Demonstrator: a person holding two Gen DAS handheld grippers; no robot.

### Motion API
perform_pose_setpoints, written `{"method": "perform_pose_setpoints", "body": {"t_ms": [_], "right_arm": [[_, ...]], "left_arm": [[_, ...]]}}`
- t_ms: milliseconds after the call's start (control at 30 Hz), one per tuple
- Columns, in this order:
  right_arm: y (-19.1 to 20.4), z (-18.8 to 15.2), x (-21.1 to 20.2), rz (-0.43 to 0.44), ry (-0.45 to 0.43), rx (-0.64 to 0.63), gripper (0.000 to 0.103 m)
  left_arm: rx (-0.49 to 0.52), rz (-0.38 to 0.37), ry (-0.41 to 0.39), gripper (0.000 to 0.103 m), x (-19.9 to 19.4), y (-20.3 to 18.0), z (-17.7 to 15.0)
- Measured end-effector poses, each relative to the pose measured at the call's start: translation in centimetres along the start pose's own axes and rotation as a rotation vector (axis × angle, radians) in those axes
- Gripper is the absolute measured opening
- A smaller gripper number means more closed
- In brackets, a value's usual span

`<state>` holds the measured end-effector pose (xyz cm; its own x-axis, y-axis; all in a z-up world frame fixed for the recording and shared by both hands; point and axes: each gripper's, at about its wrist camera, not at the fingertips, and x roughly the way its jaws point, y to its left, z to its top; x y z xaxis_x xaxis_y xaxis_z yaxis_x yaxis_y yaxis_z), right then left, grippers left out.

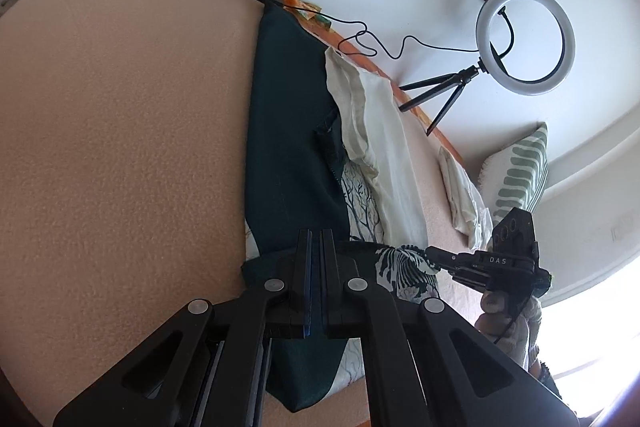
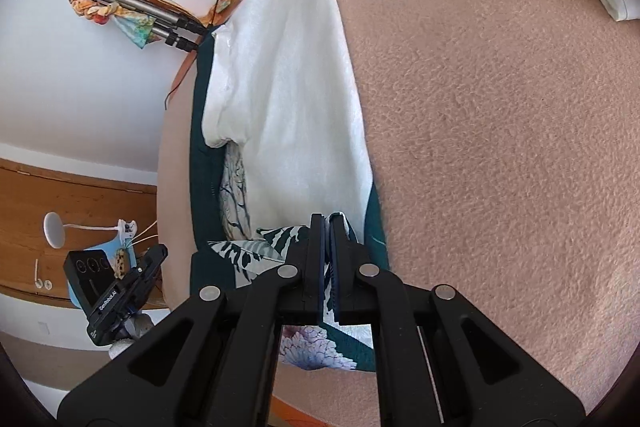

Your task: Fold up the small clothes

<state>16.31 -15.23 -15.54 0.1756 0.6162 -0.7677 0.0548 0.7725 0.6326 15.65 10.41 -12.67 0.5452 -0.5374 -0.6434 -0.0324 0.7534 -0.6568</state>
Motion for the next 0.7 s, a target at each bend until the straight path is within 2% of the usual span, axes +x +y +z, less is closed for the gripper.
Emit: {"method": "perform_pose_setpoints", "body": {"t_ms": [67,133,167,200,267,367,467,533,600,700], "right_arm": [[-0.3,-0.1,-0.5,0.028,0.003,-0.018,0.005],[-0.1,-0.5,-1.7,0.032,-0.017,-0.059,0.013],[0.0,-0.6,-2.4,0.038,-0.033,-0.076,0.028],[0.1,-0.7,-3.1,0.045,-0.055,-0.088,0.048],[0.1,-0.8,-4.3,0.075,-0.090,-0.099,0.062],[0.0,-0.7,-5.4,0.084,-0.119,-0.091,0.062],[0.6,-0.9,-5.5,0.033,-0.132,-0.147,0.062],[0.9,-1.3,-4.9,0.017,-0.115,-0.182,0.062],[1.1,-1.5,-4.6,0.009,-0.105,-0.195,0.057],[2.0,-2.4,-3.1,-0.047,-0.065,-0.266,0.052]], "left_arm": [[0.005,0.040,0.009,0.016,-0.4,0.4,-0.4],[-0.004,0.033,0.010,0.018,-1.0,0.8,-0.9],[-0.007,0.035,0.013,0.020,-1.2,1.0,-1.2],[-0.010,0.042,0.017,0.021,-1.3,1.1,-1.5],[-0.021,0.033,0.027,0.022,-1.4,1.1,-2.0],[-0.019,0.038,0.044,0.022,-1.4,0.6,-2.6],[-0.008,0.049,0.047,0.023,-1.5,0.1,-3.1],[0.014,0.083,0.045,0.024,-1.4,-0.2,-3.5],[0.009,0.083,0.059,0.024,-1.0,0.0,-3.8],[-0.017,0.087,0.085,0.024,-0.3,0.6,-4.0]]}}
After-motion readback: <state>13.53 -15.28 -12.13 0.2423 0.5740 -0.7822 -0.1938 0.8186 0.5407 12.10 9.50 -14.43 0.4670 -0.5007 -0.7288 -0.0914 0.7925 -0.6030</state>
